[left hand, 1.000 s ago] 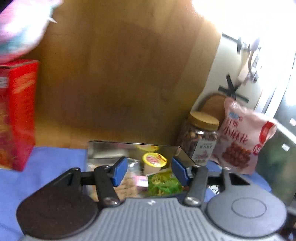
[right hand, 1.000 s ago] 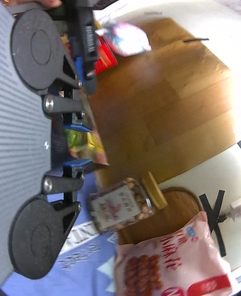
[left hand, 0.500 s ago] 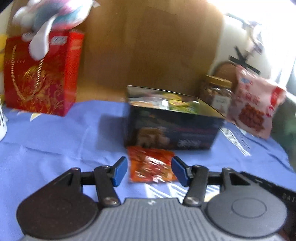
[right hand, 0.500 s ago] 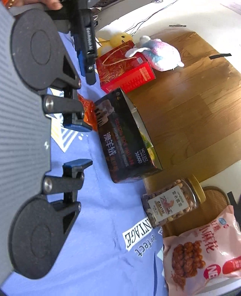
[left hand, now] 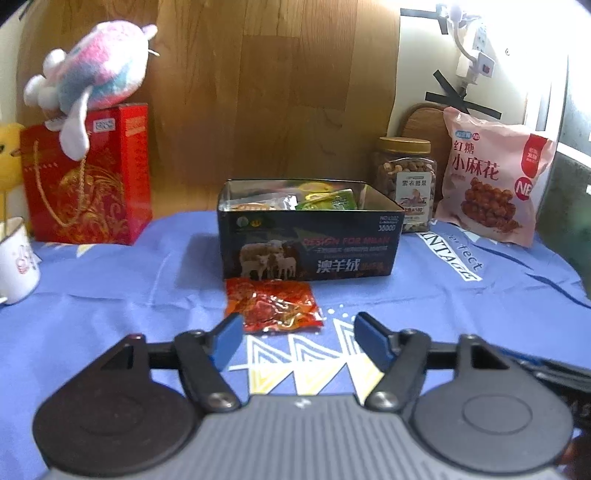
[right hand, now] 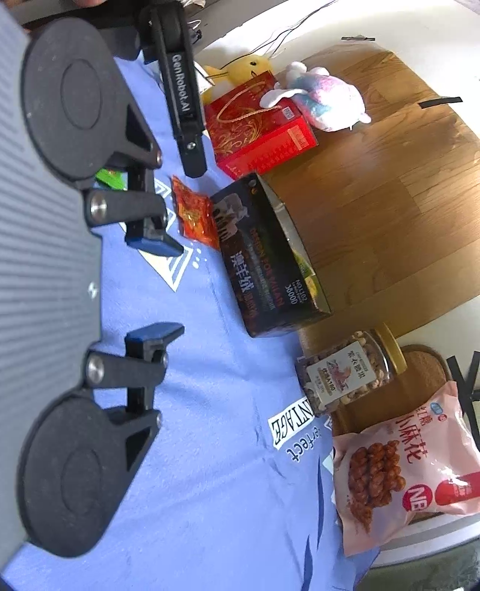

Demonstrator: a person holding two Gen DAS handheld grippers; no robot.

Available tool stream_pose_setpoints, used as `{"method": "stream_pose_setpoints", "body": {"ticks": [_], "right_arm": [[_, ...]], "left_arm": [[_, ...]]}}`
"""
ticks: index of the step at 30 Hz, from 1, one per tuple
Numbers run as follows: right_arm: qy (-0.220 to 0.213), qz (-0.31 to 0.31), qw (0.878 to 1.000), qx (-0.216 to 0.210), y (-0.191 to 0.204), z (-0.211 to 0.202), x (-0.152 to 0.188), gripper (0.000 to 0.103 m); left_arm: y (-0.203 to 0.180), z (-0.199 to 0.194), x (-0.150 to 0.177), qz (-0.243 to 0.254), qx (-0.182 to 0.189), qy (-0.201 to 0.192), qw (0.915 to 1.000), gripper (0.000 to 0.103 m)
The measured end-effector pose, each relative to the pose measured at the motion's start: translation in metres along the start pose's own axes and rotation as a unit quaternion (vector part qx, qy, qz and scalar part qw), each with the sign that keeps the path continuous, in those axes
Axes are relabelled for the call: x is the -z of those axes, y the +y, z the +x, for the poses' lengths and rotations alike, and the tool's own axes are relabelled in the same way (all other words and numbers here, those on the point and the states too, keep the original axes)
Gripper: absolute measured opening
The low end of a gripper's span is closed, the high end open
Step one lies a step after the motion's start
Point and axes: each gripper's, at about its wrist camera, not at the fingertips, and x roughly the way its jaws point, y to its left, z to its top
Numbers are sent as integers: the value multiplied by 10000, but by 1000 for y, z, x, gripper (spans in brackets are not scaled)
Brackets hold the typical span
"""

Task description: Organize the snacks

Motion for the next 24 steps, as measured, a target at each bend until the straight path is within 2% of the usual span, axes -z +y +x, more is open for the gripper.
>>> {"method": "stream_pose_setpoints", "body": {"ticks": [3,6,7,9,12,17,21,24], "right_arm": [[-59,-66,10000,10,7,-8,-1,48],[-137,-128,9998,52,15,-14,0,60],[-163,-148,9997,53,17,-16,0,60],[-199,-191,9996,67,20,-20,0,60],[-217,-202,9994,183,24,-24,-1,71],[-342,-86,9993,130,25,-33,-2,73],[-348,-32,9994,69,27,-36,-2,75],[-363,-45,9993,74,31,-38,-3,75]], "left_arm": [[-1,-8,2,120,-161,-100,9997,83],[-1,-12,1,178,-242,-120,9995,90],[0,-13,1,184,-258,-136,9994,91],[-1,-17,1,218,-345,-205,9990,103],[-4,-22,0,352,-531,-339,9974,103],[-8,-25,-4,546,-891,-330,9940,103],[-13,-29,-4,805,-1270,-421,9877,103],[-14,-32,-4,878,-1153,-451,9884,103]]}}
